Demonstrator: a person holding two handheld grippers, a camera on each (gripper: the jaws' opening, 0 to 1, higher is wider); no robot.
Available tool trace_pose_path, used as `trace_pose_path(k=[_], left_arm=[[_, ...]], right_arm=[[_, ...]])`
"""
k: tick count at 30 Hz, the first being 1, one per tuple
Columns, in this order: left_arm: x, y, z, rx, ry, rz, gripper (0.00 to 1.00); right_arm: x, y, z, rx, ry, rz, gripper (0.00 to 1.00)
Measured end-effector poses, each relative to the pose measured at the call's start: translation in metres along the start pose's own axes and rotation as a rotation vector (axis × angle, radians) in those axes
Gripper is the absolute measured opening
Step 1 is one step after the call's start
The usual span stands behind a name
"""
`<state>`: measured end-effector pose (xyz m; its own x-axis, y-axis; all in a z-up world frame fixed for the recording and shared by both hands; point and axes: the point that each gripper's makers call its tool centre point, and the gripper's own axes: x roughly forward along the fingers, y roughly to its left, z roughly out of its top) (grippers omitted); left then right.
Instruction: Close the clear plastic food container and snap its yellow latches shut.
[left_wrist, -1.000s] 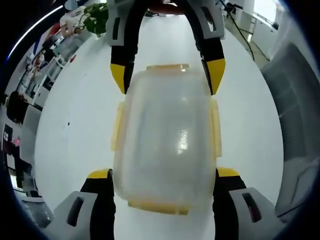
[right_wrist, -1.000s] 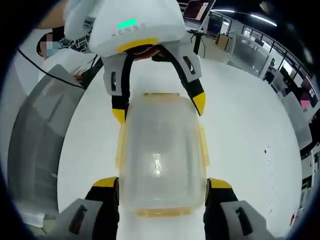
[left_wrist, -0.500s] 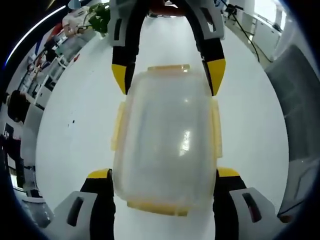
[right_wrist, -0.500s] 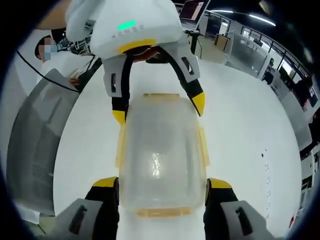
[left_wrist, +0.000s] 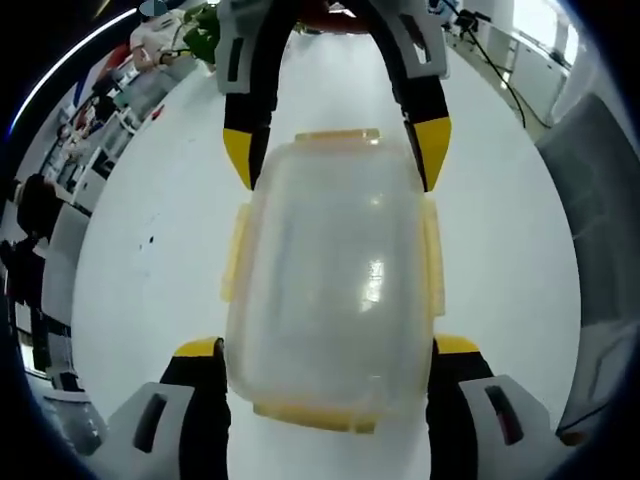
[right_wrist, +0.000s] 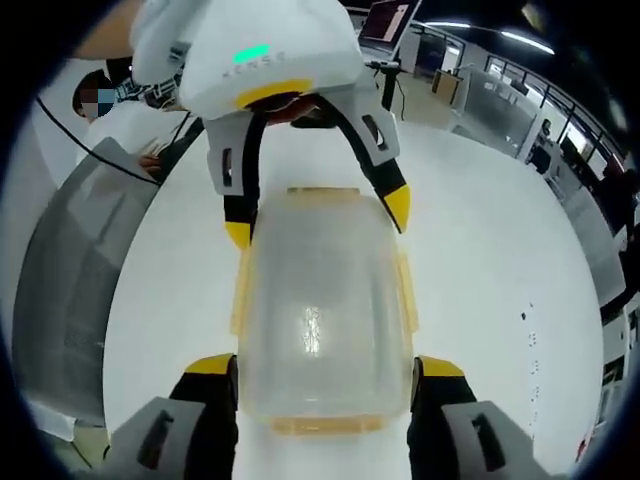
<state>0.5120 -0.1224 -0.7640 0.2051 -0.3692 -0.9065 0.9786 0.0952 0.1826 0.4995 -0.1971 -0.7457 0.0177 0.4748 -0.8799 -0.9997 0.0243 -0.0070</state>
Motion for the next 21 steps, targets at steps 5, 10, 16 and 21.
trace_pose_path(k=[5, 10, 16, 21], left_arm=[[0.0, 0.0, 0.0, 0.021, 0.013, 0.012, 0.8], [-0.001, 0.0, 0.002, 0.004, -0.001, 0.018, 0.81], [-0.005, -0.003, 0.007, -0.011, -0.026, 0.016, 0.83], [-0.009, -0.005, 0.007, -0.036, -0.038, 0.026, 0.84]], right_arm=[[-0.001, 0.0, 0.0, 0.014, -0.009, -0.007, 0.7], [-0.004, -0.002, -0.002, 0.037, -0.017, -0.018, 0.72], [-0.012, -0.001, -0.001, 0.067, -0.053, -0.031, 0.74], [-0.017, 0.002, -0.003, 0.076, -0.061, -0.046, 0.74]])
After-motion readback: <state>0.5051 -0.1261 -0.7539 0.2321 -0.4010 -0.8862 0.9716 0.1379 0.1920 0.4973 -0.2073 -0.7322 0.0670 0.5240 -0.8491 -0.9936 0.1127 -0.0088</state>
